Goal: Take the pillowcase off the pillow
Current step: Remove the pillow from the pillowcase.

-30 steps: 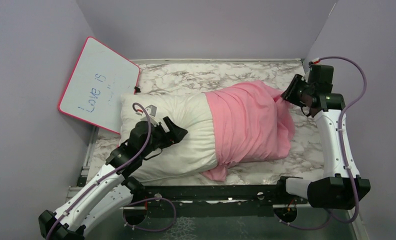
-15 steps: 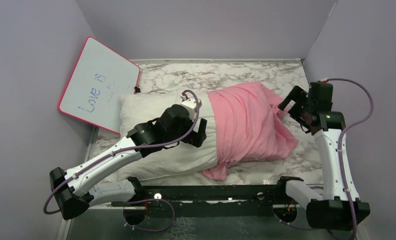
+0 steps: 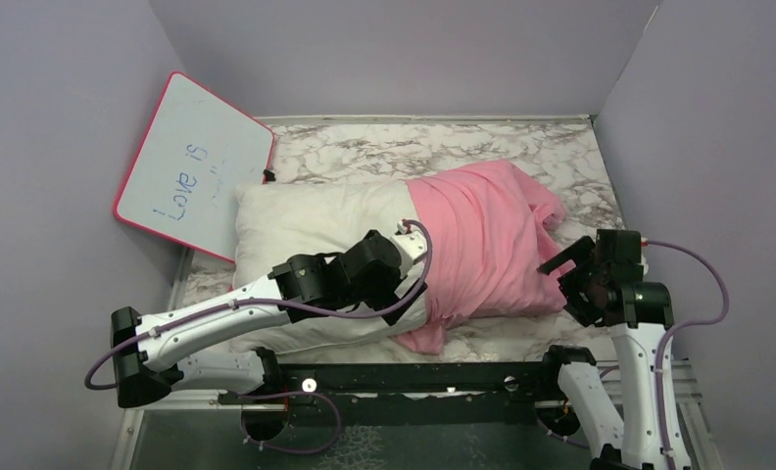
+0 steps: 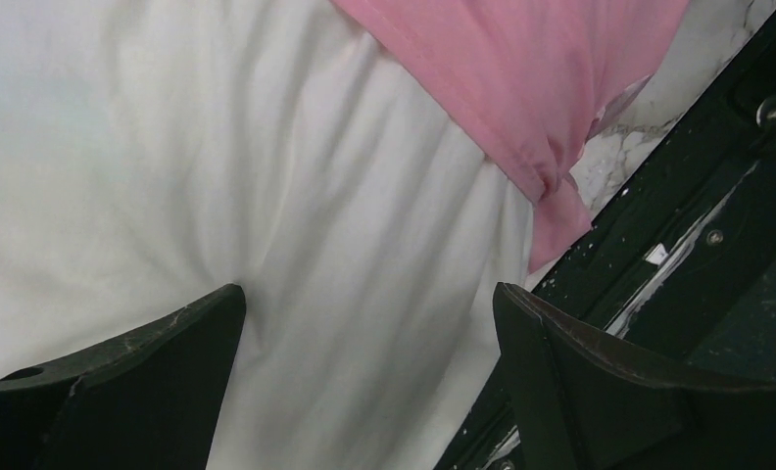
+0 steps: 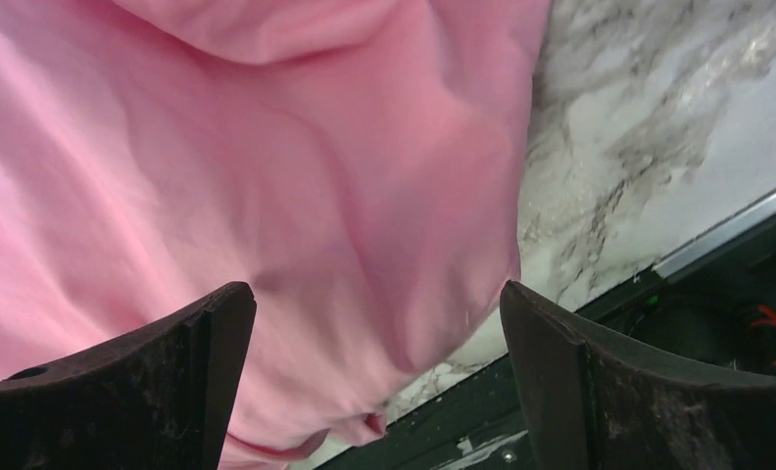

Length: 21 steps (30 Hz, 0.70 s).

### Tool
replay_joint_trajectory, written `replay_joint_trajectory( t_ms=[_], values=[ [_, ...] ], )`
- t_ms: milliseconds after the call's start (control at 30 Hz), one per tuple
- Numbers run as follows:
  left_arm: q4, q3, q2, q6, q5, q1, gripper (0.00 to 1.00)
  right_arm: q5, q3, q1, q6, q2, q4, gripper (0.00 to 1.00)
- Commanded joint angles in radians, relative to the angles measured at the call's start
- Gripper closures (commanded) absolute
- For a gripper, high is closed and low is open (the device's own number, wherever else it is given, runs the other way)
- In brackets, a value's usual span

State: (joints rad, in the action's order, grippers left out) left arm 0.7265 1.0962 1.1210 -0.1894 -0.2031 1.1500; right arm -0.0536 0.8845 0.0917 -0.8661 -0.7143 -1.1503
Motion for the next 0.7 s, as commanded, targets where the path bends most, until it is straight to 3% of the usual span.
replay_joint_trajectory(
  t_ms=[0,133,233,333,400,467,567,667],
  values=[
    [0.025,-0.042,0.04,0.056,-0.051,0.053,0.01,0.08,-0.045,0.002,-0.141,0.067,-0.096,0.0],
    [0.028,-0.052,0.113,0.045,-0.122,0.062,0.06,0.124,-0.09,0.003,-0.177,0.105,-0.085,0.02],
    [0.15,0.0,0.212,-0.003,-0.207,0.061,0.27,0.122,-0.113,0.003,-0.205,0.116,-0.087,0.11],
    [0.191,0.004,0.257,-0.045,-0.252,0.063,0.38,0.09,-0.129,0.003,-0.242,0.132,-0.09,0.27],
    [0.187,-0.006,0.257,-0.058,-0.248,0.063,0.45,0.062,-0.139,0.002,-0.268,0.142,-0.082,0.45],
    [0.186,-0.014,0.249,-0.075,-0.27,0.063,0.58,0.058,-0.145,0.003,-0.272,0.148,-0.057,0.6],
    [0.187,-0.017,0.234,-0.094,-0.317,0.063,0.79,-0.016,-0.123,0.003,-0.269,0.141,-0.026,0.74],
    [0.188,-0.02,0.224,-0.102,-0.34,0.063,0.96,-0.097,-0.082,0.002,-0.258,0.13,-0.009,0.98]
  ],
)
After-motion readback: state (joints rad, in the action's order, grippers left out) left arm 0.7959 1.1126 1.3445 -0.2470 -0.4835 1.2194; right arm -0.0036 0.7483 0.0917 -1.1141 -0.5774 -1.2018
